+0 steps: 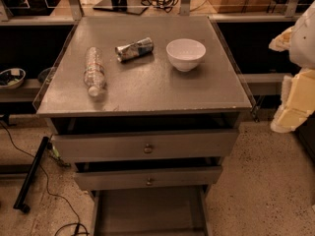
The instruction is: Place water bottle into bottom drawer
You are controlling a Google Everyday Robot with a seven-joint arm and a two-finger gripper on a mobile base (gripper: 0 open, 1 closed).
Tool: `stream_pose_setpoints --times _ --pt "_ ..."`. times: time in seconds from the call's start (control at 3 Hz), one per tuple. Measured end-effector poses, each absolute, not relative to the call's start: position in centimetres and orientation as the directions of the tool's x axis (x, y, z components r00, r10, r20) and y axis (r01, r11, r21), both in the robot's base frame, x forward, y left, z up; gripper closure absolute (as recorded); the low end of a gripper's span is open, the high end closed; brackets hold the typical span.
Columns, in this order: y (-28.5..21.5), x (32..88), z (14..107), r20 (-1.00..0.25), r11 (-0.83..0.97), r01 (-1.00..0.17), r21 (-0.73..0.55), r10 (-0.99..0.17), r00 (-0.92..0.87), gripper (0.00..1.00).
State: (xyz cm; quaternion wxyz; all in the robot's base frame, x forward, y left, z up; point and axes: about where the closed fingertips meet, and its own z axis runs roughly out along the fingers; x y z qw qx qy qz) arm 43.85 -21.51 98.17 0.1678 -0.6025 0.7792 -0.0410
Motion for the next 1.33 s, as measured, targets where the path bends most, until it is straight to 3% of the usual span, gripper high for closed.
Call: stream_pose_setpoints --times 1.33 --pt "-15.9 45.2 99.7 -0.259 0.147 -0.952 -0.27 -0.963 -0.075 0.0"
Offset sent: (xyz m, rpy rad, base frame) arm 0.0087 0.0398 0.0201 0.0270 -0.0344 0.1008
